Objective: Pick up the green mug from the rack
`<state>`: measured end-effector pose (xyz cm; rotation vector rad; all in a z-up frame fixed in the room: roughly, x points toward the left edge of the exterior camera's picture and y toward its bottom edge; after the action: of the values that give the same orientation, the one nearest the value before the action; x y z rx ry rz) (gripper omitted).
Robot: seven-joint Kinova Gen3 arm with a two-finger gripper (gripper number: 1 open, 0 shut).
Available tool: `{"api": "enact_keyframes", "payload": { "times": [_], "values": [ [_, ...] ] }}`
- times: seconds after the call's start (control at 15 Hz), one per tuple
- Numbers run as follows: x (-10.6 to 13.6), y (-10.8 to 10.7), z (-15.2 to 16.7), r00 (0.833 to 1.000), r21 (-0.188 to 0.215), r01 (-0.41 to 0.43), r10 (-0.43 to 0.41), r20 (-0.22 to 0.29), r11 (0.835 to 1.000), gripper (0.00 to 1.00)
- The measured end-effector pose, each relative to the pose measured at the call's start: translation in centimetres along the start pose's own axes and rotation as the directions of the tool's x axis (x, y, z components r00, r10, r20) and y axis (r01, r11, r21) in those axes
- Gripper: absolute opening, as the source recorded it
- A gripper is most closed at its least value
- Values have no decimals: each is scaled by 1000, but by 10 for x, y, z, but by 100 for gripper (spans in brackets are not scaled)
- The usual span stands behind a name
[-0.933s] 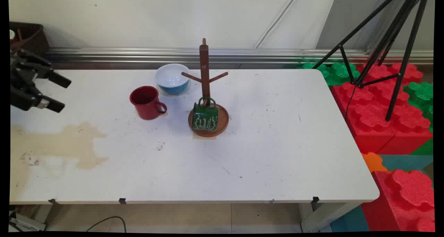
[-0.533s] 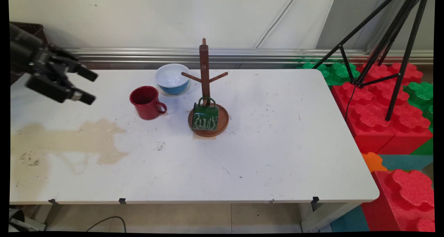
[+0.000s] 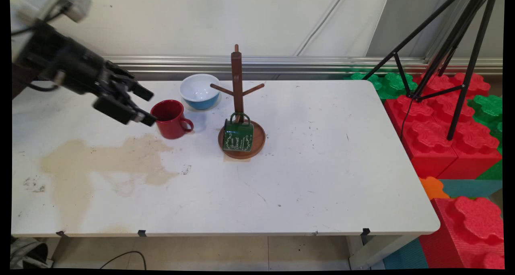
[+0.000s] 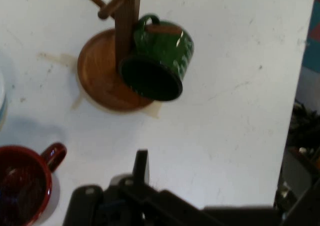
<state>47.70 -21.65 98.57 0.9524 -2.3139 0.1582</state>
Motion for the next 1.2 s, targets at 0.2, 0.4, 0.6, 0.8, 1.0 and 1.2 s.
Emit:
{"api": "enact_keyframes", "payload": {
  "times": [0.2, 0.4, 0.6, 0.8, 1.0, 1.2],
  "values": [
    [1, -6, 31, 1000, -6, 4, -4, 21, 1000, 100],
    [-1, -11, 63, 1000, -16, 6, -6, 30, 1000, 100],
    [-2, -14, 87, 1000, -15, 10, -10, 15, 1000, 100],
    [-3, -18, 108, 1000, -7, 21, -21, -14, 1000, 100],
    [-4, -19, 132, 998, -7, 37, -37, -48, 999, 100],
    [-3, -19, 155, 996, -9, 47, -48, -79, 999, 100]
  ]
}}
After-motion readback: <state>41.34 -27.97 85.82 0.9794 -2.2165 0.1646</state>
